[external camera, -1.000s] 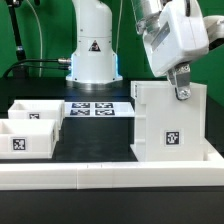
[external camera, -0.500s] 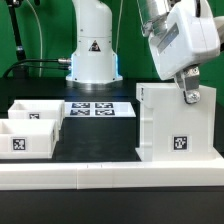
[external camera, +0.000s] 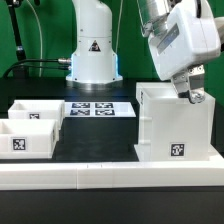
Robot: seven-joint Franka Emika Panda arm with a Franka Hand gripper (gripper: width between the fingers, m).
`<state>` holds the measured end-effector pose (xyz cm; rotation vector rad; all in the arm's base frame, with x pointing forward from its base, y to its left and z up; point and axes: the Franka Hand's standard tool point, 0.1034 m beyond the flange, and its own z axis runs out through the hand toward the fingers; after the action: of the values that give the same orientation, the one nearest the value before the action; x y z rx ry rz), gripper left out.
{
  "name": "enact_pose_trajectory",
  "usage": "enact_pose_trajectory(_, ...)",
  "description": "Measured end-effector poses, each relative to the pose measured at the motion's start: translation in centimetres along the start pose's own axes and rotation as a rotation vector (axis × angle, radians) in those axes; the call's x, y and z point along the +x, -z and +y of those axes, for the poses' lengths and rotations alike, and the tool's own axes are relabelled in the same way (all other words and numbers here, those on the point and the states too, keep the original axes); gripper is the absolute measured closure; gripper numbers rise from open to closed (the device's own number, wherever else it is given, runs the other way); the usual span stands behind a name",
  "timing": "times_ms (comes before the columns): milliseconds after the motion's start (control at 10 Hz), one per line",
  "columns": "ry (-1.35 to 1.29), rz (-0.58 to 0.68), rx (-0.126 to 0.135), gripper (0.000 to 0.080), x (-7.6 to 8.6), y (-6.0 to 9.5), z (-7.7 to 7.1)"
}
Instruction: Assemble drawer
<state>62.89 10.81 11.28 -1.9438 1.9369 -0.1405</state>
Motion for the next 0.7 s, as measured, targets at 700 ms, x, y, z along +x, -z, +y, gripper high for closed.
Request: enact_pose_trajectory(700, 0.24, 0.007, 0.011, 0.015, 1.5, 3.5, 0.9)
